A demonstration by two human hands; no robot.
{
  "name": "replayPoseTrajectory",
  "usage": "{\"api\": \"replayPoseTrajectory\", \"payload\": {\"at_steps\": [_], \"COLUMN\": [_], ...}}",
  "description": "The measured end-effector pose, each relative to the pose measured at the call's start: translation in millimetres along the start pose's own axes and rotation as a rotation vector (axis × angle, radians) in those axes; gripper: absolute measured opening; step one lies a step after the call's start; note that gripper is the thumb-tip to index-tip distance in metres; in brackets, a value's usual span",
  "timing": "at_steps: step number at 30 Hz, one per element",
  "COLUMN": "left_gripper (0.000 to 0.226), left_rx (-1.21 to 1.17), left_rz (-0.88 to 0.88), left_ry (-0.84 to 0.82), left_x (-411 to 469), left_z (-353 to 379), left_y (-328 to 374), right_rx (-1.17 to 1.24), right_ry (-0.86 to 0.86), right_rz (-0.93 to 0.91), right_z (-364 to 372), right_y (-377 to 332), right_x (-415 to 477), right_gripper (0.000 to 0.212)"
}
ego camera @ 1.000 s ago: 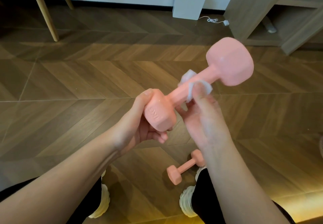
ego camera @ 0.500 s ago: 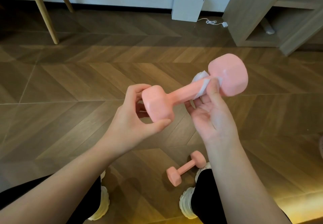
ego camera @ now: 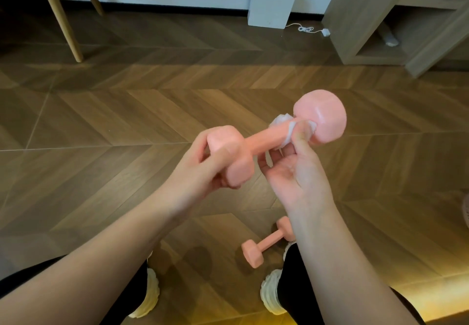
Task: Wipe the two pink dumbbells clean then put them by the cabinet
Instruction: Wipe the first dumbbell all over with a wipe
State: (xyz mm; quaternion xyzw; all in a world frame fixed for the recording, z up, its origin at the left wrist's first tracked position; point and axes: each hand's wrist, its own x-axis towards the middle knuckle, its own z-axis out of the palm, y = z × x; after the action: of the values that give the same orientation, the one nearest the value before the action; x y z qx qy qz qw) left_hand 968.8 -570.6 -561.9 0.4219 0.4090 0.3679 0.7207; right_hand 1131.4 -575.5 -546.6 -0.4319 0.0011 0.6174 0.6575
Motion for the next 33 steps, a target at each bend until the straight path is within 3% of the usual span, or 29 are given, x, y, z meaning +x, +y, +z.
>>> {"api": "replayPoseTrajectory", "payload": {"at_steps": [1, 5, 11, 17, 20, 24, 29, 33], "left_gripper": [0.064, 0.068, 0.073, 0.075, 0.074, 0.074, 0.076, 0.070], "left_rx": [0.094, 0.353, 0.561, 0.736, 0.733, 0.605, 0.626, 0.527], "left_rz": [0.073, 0.243, 0.413, 0.625, 0.618, 0.524, 0.504, 0.350], "left_ry": [0.026, 0.041, 0.021, -0.033, -0.029, -0.008, 0.020, 0.016], "left_x": [-1, -6, -11, -11, -10, -11, -8, -8], "left_z": [-2, -7, -13, -16, -15, -10, -10, -13], "left_y": [-1, -3, -4, 1, -1, -3, -7, -4], "right_rx": [-0.041, -0.184, -0.049, 0.065, 0.050, -0.056, -0.184, -0.142], "right_ry": [-0.007, -0.007, 0.010, -0.035, -0.043, -0.101, -0.070, -0.005], "right_rz": [0.034, 0.180, 0.175, 0.038, 0.034, 0.073, 0.190, 0.186], "right_z": [0, 0, 0, 1, -1, -4, 5, 4], "right_y": [7, 31, 12, -11, -6, 8, 33, 30], "right_x": [-3, -10, -8, 0, 0, -4, -13, -13], "right_gripper": [0.047, 0.021, 0.024, 0.053, 0.053, 0.031, 0.057, 0.052]}}
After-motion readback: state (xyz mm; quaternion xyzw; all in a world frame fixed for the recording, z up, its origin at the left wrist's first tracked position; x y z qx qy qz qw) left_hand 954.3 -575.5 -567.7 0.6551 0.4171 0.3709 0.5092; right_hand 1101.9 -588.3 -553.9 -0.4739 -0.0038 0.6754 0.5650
